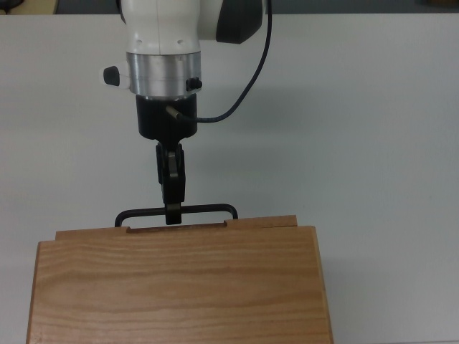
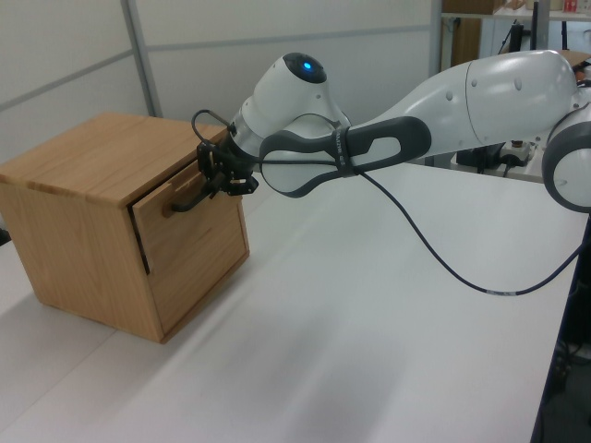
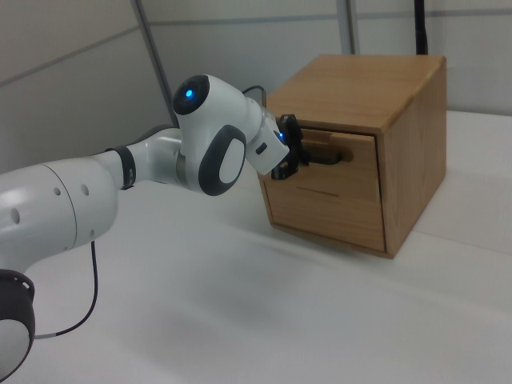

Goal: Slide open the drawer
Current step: 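Pull the handle outward, sliding the upper drawer out of the cabinet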

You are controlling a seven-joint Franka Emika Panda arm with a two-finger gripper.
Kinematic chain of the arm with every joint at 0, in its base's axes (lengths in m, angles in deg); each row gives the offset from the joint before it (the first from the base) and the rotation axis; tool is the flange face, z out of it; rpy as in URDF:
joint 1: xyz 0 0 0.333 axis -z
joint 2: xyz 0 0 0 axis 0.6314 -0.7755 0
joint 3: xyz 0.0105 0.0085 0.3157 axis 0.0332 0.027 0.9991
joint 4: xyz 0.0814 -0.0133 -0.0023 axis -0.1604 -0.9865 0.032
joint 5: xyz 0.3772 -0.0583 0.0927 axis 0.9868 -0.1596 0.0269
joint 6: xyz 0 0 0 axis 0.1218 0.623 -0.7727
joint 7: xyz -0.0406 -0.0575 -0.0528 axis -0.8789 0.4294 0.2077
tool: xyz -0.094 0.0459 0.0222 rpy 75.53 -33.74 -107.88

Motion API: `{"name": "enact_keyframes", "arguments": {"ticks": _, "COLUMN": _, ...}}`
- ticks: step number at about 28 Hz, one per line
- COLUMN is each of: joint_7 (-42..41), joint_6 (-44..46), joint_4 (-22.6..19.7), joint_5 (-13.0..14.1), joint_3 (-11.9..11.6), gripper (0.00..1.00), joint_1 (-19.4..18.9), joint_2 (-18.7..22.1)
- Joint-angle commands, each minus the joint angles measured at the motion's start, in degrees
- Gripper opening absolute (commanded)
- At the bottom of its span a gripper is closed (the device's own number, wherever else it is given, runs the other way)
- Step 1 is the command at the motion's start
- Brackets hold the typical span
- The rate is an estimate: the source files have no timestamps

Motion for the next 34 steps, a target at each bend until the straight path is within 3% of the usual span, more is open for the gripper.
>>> {"name": "enact_keyframes", "arguments": {"ticks": 1, "joint_7": -1.01, "joint_6": -0.01, "joint_4": 0.43, "joint_5": -1.72, "joint_3": -0.11, "gripper": 0.00, "joint_1": -0.27, "joint_2": 0.26}}
{"name": "enact_keyframes", "arguments": {"ticks": 7, "joint_7": -1.01, "joint_6": 3.85, "joint_4": -0.18, "joint_5": -1.63, "joint_3": -0.29, "gripper": 0.00, "joint_1": 0.26, "joint_2": 2.37}}
{"name": "enact_keyframes", "arguments": {"ticks": 18, "joint_7": -1.01, "joint_6": 22.99, "joint_4": -0.88, "joint_5": -0.84, "joint_3": -0.29, "gripper": 0.00, "joint_1": 2.19, "joint_2": 6.06}}
{"name": "enact_keyframes", "arguments": {"ticks": 34, "joint_7": -2.15, "joint_6": 43.13, "joint_4": -3.52, "joint_5": -0.05, "joint_3": -0.20, "gripper": 0.00, "joint_1": 3.51, "joint_2": 11.95}}
